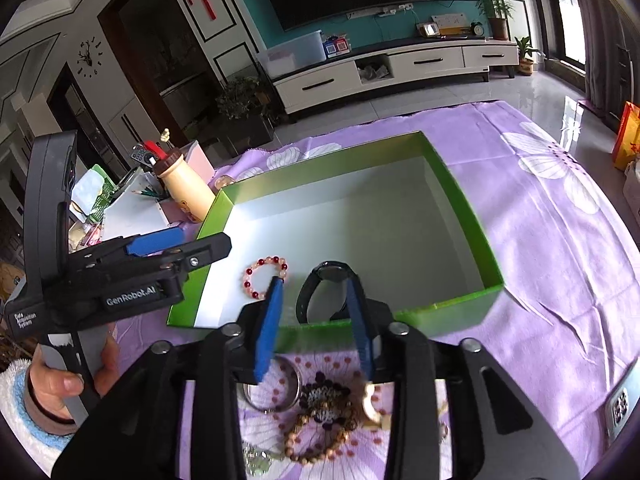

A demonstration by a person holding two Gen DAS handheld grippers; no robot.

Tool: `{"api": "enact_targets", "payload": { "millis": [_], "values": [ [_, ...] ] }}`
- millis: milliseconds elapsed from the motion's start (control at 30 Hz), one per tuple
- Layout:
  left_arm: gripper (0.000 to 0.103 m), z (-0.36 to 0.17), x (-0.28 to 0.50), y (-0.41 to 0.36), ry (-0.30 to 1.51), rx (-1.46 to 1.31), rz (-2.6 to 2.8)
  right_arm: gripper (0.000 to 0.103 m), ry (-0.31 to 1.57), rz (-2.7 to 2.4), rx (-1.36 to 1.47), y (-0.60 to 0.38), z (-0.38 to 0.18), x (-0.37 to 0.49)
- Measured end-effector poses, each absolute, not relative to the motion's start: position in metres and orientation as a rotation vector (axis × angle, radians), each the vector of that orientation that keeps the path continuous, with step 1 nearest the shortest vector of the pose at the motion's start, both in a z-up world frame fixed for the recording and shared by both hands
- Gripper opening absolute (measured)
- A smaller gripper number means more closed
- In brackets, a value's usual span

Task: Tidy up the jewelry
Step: 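Carry both items over the green box and open both tools to drop them, then move both open tools back toward the remaining jewelry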

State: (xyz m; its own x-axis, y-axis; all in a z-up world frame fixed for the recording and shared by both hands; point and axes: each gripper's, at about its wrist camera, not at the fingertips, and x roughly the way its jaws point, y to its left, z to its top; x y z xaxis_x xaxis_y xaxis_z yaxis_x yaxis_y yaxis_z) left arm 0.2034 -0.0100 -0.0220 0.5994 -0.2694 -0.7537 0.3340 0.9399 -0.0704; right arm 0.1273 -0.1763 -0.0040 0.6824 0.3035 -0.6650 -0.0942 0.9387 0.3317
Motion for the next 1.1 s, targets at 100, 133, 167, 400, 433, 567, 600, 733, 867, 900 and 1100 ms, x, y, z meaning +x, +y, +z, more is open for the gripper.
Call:
{"api": "enact_targets", "payload": {
  "millis": [100, 133, 167, 400, 433, 567, 600, 733, 867, 900, 1100],
  "values": [
    [0.088, -0.016, 0.184, -0.001, 0.841, 0.083, -0.343, 0.048, 0.789, 0.204, 0.265, -0.179, -0.003, 0.106],
    [0.088, -0.015, 0.177, 0.001, 0.839, 0.079, -0.345, 0.049, 0.792, 0.199, 0.259, -0.179, -0.003, 0.099],
    [0.089, -0.014, 0.171, 0.004, 0.838, 0.075, -0.348, 0.049, 0.797, 0.197, 0.256, -0.179, -0.004, 0.093],
    [0.089, -0.020, 0.121, 0.013, 0.868, 0.067, -0.396, 0.049, 0.843, 0.199, 0.270, -0.179, -0.016, 0.053],
    [0.089, -0.022, 0.113, 0.013, 0.873, 0.071, -0.405, 0.049, 0.854, 0.202, 0.265, -0.178, -0.019, 0.046],
    [0.089, -0.036, 0.090, 0.008, 0.903, 0.092, -0.439, 0.049, 0.885, 0.200, 0.249, -0.174, -0.029, 0.026],
    [0.089, -0.041, 0.085, 0.007, 0.913, 0.098, -0.446, 0.049, 0.893, 0.202, 0.253, -0.173, -0.032, 0.022],
    [0.089, -0.063, 0.072, 0.006, 0.966, 0.098, -0.466, 0.049, 0.923, 0.190, 0.245, -0.169, -0.045, 0.006],
    [0.089, -0.083, 0.065, 0.004, 1.016, 0.091, -0.473, 0.049, 0.956, 0.170, 0.200, -0.162, -0.059, -0.004],
    [0.089, -0.088, 0.063, 0.003, 1.025, 0.093, -0.474, 0.049, 0.965, 0.165, 0.186, -0.159, -0.062, -0.005],
    [0.079, -0.099, 0.057, -0.005, 1.021, 0.101, -0.475, 0.042, 0.984, 0.122, 0.127, -0.150, -0.081, -0.010]
  ]
}}
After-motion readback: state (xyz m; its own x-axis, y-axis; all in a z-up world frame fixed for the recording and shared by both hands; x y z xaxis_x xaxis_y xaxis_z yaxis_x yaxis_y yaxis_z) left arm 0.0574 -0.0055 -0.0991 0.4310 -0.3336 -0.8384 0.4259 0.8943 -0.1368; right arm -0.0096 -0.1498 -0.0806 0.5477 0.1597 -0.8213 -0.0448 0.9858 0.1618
